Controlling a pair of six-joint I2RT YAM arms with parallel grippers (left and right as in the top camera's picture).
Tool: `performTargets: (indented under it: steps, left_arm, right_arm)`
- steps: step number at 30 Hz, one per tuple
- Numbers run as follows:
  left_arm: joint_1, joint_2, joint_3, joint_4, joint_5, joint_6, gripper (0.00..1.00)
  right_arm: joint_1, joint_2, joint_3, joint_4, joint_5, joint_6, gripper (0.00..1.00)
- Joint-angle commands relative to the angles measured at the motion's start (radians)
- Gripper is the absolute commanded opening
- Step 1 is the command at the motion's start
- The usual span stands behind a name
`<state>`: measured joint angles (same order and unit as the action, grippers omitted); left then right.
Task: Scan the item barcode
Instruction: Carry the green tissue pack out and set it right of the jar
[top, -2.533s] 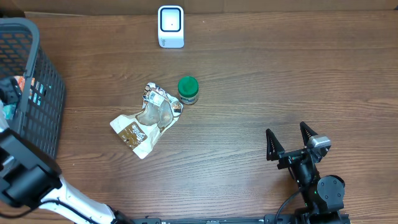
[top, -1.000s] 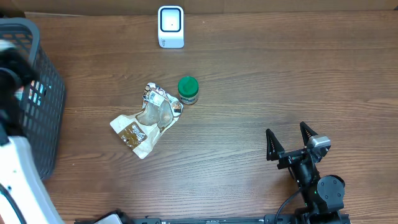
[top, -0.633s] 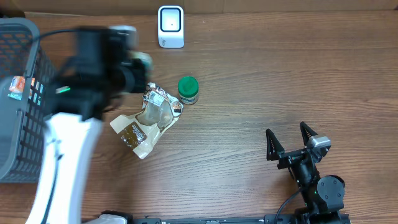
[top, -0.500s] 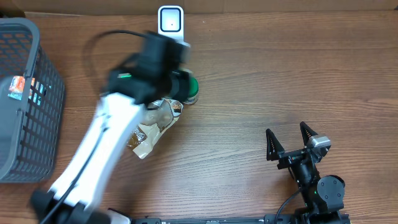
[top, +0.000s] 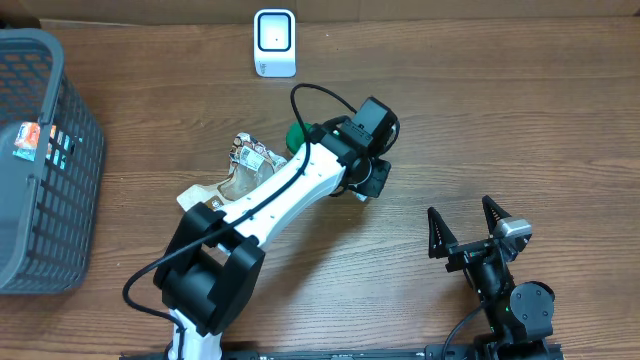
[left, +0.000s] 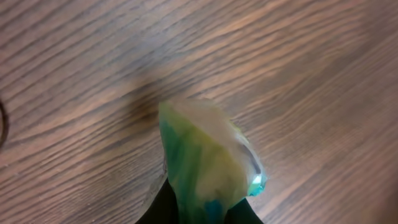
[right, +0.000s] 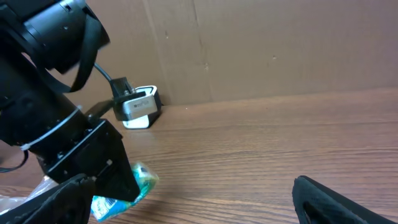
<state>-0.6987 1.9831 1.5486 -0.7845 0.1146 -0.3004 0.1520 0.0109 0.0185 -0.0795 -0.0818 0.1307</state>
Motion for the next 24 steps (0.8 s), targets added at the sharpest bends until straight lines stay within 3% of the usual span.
performTargets:
  steps: [1,7,9,10,14,16,21,24]
  left_arm:
    - [0.039,0.003,0.001,0.005,-0.060,-0.099,0.05]
    - [0.096,0.002,0.002,-0.013,-0.063,-0.108,0.06]
    - [0.107,0.002,0.005,-0.031,-0.064,-0.106,0.11]
    - [0.114,0.003,0.006,-0.043,-0.067,-0.099,0.17]
    - [0.122,0.002,0.006,-0.058,-0.066,-0.085,0.54]
    - [0.122,0.002,0.014,-0.068,-0.066,-0.071,0.65]
    - [0.130,-0.011,0.150,-0.183,-0.068,-0.012,0.72]
    - [0.155,-0.026,0.324,-0.307,-0.074,0.041,0.87]
  right_arm:
    - [-0.001,-0.008,-0.011,0.004,-0.005,0.002,1.00]
    - [-0.001,-0.008,-0.011,0.004,-0.005,0.002,1.00]
    - [-0.001,-0.008,-0.011,0.004,-0.005,0.002,1.00]
    - [-0.001,-0.008,-0.011,0.004,-0.005,0.002,1.00]
    - [-0.001,-0.008,-0.011,0.004,-0.005,0.002,1.00]
    - [-0.001,-0.008,-0.011,0.004,-0.005,0.002,1.00]
    - [-0.001,-0.008,-0.011,0.004,-0.005,0.002,1.00]
    - [-0.001,-0.008,-0.011,0.004,-0.005,0.002,1.00]
